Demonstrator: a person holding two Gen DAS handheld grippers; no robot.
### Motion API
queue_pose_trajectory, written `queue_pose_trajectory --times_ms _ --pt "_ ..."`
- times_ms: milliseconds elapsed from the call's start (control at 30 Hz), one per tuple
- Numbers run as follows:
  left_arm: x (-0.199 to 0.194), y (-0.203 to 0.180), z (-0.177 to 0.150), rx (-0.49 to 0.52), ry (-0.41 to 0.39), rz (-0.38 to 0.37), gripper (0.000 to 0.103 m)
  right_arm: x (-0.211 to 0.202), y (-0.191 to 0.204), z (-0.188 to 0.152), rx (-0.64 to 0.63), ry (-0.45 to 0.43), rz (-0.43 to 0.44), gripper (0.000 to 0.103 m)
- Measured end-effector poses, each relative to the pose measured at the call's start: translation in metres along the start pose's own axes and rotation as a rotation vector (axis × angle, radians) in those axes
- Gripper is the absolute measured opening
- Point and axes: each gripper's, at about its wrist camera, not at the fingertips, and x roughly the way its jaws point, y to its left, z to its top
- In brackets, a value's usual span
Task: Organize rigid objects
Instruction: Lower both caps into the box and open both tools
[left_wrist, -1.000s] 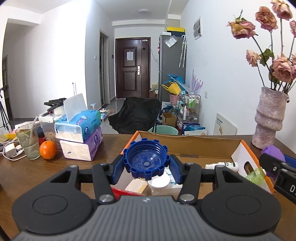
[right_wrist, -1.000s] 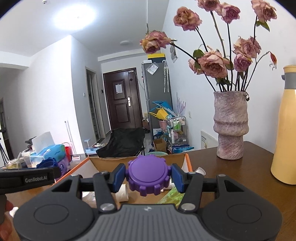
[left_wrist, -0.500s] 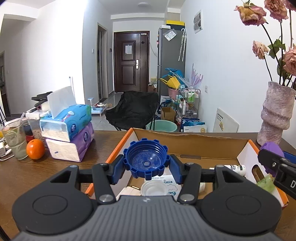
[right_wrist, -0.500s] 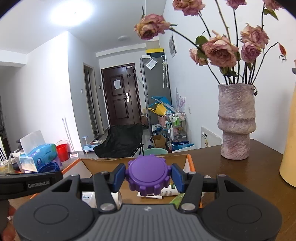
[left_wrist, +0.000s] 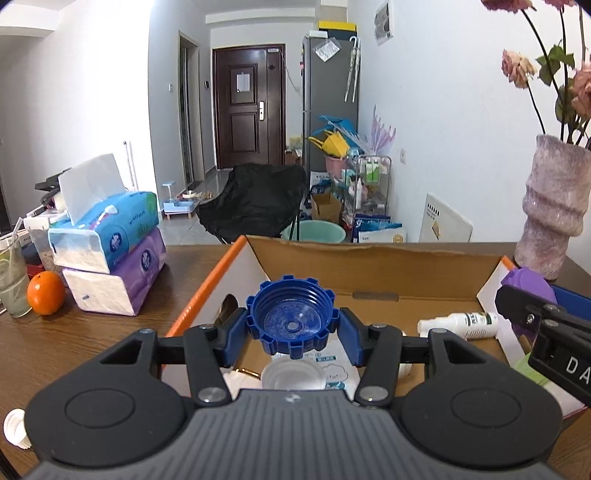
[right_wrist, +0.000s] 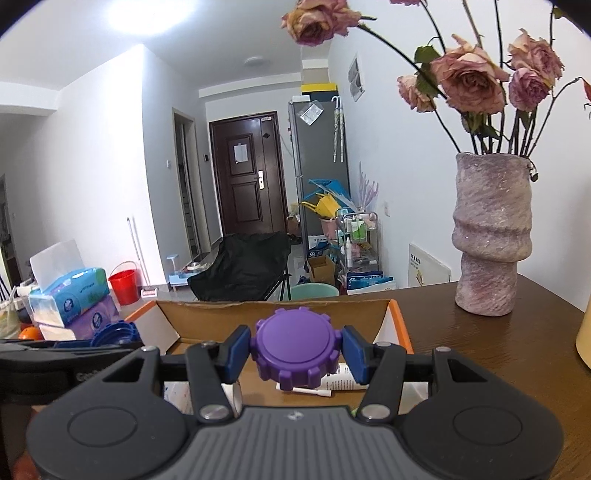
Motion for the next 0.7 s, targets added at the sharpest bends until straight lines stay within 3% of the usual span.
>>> queue_pose_trajectory --times_ms 167,233,300,333,700 --pt "0.0001 0.0023 -0.0024 -0.010 0.002 0.004 0.056 0.0048 -0.0026 -0.0016 -0.007 0.032 0.001 0.054" --pt "-0.0008 0.0036 -0.0019 -0.013 -0.005 0.012 0.083 0.0067 -0.0030 -0.0029 -0.008 0.042 -0.009 0.065" --pt "-0.0044 0.0044 -0.0021 -0.020 -0.029 0.029 0.097 0.0068 -0.0039 -0.0039 -0.004 0.039 -0.027 0.097" --pt "-0.0064 0.0046 -0.0016 -0.024 -0.039 0.032 0.100 0.0059 -0.0043 -0.0040 -0.005 0.032 -0.033 0.100" --pt "-0.0041 0.0081 -0.0003 -0.040 -0.022 0.056 0.103 0.0036 -0.0058 -0.0040 0.007 0.032 -0.045 0.103"
